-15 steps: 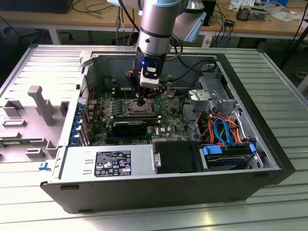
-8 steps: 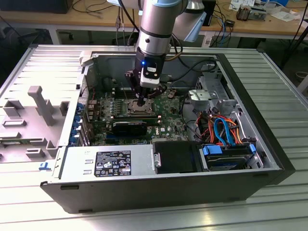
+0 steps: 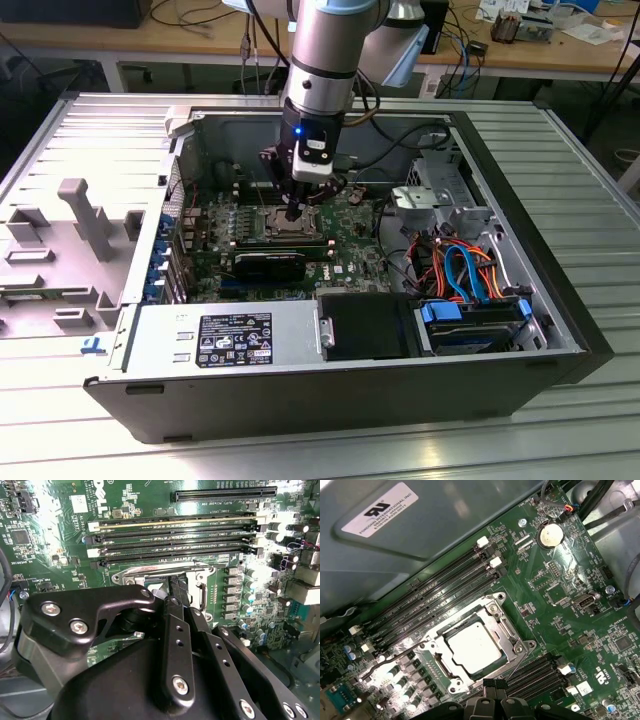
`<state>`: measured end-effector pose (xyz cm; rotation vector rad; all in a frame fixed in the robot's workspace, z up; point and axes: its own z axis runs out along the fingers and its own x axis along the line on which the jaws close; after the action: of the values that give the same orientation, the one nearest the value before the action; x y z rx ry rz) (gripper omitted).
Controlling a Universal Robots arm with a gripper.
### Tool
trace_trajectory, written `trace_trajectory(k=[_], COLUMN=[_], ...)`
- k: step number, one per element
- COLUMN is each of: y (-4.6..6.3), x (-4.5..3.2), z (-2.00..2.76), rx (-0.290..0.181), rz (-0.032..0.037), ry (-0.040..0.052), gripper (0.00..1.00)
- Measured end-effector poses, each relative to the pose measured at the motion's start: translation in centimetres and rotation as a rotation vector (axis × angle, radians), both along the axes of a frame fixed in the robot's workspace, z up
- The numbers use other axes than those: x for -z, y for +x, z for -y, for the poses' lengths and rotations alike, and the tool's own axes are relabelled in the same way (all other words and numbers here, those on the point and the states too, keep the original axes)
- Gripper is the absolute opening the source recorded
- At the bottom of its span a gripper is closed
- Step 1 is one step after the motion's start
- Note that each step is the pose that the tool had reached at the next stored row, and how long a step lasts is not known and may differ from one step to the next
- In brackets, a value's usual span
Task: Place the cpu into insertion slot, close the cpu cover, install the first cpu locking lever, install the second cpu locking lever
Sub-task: 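Install the first cpu locking lever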
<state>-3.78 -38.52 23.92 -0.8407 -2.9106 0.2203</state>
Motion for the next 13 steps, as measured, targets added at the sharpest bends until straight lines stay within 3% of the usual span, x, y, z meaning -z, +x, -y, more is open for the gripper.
trace_trajectory(k=[4, 6, 7, 10, 12, 13], y=[0.0, 0.0, 0.0, 0.0, 0.0, 0.0], x=[0.01, 0.01, 0.0, 0.0, 0.0, 0.0], z=[0.0, 0.0, 0.0, 0.0, 0.0, 0.0], rx=[-0.008, -0.009, -0.009, -0.009, -0.009, -0.009], rz=[0.0002, 0.0002, 0.0001, 0.0004, 0.0005, 0.0006], ry=[0.0019, 0.0104, 0.0213, 0.0786, 0.1086, 0.13], gripper=[0.11, 0.11, 0.11, 0.11, 0.11, 0.11])
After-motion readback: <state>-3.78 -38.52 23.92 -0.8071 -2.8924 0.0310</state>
